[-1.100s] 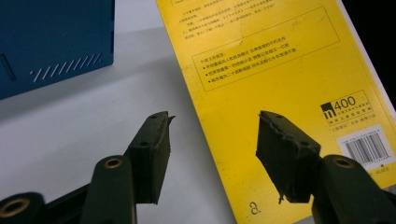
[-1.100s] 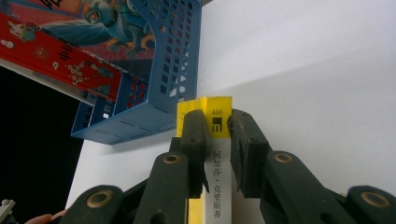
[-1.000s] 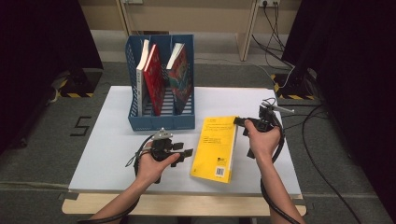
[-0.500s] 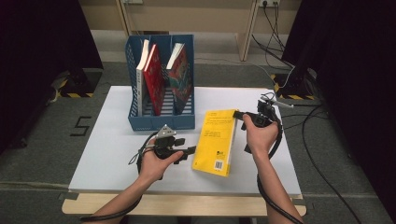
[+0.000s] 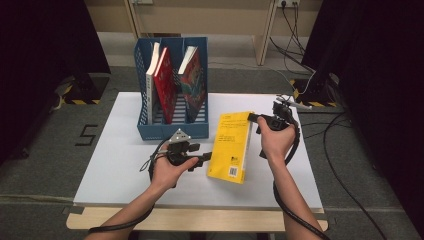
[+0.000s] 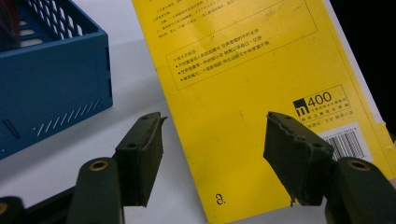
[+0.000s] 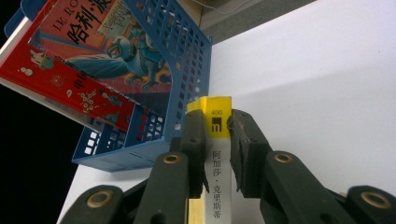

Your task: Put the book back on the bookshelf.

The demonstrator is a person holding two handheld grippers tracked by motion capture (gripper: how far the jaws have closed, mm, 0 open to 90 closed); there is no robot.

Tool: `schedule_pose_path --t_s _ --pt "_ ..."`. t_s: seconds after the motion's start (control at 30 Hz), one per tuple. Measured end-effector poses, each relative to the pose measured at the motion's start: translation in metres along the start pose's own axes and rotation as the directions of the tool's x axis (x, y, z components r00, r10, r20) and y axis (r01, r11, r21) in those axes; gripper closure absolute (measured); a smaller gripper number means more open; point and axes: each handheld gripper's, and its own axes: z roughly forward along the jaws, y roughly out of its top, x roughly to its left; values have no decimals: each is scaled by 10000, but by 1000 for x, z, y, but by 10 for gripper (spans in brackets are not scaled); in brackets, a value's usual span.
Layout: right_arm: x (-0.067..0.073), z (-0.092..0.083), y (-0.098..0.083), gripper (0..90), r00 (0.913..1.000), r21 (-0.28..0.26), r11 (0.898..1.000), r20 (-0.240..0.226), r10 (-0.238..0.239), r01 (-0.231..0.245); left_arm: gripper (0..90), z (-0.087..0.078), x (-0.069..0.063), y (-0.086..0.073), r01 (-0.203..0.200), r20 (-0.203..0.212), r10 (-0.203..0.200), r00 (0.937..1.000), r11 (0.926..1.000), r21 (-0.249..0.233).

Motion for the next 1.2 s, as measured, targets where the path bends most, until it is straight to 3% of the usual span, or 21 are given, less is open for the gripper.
schedule_pose_path --t_s 0.37,0.57,0.83,1.2 --pt "3 0 1 773 10000 -184 9998 75 -55 57 373 3 -7 15 -125 88 126 9999 9999 -70" --pt "9 -1 -2 773 9996 -355 9992 220 -156 164 369 6 -20 27 -575 135 577 9982 9983 -108" --pt "14 -1 -3 773 9997 -414 9990 205 -141 149 360 10 -27 34 -656 224 660 9976 9977 -190" --pt "25 -3 3 773 9986 -800 9957 259 -453 472 357 18 -36 47 -797 299 803 9963 9966 -218"
